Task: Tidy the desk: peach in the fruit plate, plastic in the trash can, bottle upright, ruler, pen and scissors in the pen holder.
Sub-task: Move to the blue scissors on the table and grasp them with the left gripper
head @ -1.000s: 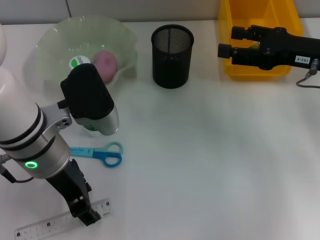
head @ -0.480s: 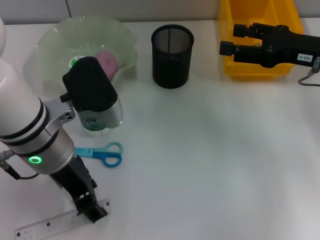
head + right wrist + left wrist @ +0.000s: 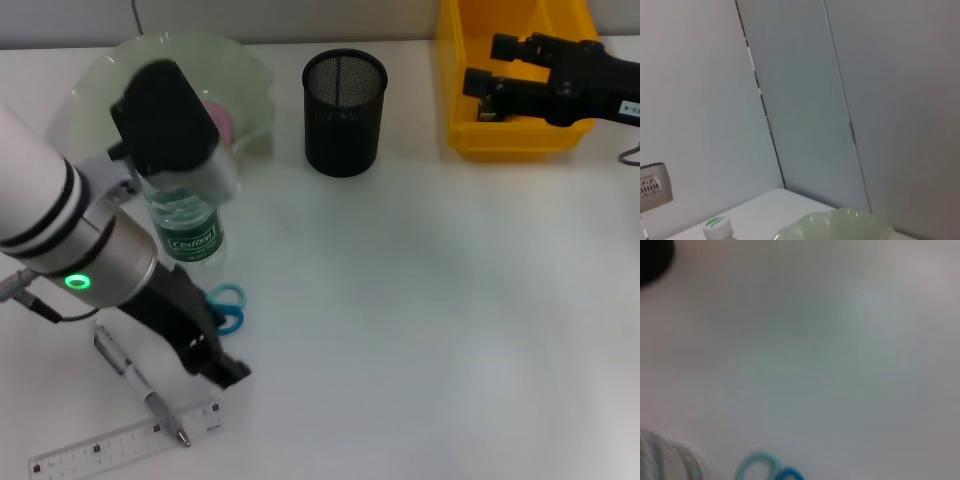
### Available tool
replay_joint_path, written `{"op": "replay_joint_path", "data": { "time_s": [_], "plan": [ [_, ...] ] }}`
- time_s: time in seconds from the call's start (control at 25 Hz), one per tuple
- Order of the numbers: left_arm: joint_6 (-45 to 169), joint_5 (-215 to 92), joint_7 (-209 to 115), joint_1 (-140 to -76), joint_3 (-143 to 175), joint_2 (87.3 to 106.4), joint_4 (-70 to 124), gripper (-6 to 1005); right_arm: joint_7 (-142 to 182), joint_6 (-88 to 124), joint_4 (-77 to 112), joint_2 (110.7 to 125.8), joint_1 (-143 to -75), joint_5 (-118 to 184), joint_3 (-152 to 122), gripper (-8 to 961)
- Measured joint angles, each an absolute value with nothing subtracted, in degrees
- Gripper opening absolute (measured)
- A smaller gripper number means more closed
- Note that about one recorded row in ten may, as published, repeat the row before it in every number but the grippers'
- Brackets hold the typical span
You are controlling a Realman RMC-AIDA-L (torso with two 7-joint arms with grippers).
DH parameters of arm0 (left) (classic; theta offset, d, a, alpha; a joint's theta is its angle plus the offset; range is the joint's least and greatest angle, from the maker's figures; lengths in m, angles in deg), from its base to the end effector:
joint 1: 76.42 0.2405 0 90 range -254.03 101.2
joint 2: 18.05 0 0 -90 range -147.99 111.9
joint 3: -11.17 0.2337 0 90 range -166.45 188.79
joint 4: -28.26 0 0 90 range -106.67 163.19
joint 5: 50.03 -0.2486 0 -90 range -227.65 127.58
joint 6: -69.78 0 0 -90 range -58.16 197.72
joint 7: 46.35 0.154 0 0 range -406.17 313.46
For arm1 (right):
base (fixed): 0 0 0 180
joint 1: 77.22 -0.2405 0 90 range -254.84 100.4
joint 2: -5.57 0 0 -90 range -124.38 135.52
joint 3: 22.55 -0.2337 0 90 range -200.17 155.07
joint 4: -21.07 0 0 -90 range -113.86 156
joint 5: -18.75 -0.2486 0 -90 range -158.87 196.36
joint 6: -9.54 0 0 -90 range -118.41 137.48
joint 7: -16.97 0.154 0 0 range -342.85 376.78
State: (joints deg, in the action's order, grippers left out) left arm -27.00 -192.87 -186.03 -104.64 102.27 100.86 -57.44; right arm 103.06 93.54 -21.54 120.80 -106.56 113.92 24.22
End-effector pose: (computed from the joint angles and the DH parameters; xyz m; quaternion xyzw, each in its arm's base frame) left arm -0.1427 0.3249 -0.0241 -0.9505 -0.2150 0.2164 0.0598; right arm 0.2355 0.3935 0.0581 -0.8988 0.2156 0.3229 0.2037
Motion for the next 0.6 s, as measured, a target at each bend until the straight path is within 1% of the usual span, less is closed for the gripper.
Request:
{"op": "replay_joint_path", "data": {
  "time_s": [0.24,0.36,0.48,0.56,0.6],
  "plan": [
    [-22.38,-188.14,-181.28,-102.25,96.91,100.76,-57.76,669,101.39,94.87,-21.72,120.90,-105.65,113.88,23.38,786],
    [-20.05,-185.59,-178.91,-101.02,94.98,100.70,-57.37,669,99.35,94.87,-21.72,121.54,-105.06,113.86,22.54,786],
    [-13.19,-175.43,-169.63,-97.14,89.72,100.65,-54.34,668,97.74,94.87,-21.78,122.19,-104.59,113.84,20.96,786],
    [-12.02,-173.05,-167.41,-96.44,88.83,100.62,-53.41,668,97.24,94.89,-21.68,122.44,-104.38,113.80,20.23,786],
    [-9.50,-164.88,-159.74,-94.67,86.57,100.61,-49.04,668,97.21,94.89,-21.58,122.46,-104.31,113.79,20.11,786]
  ]
}}
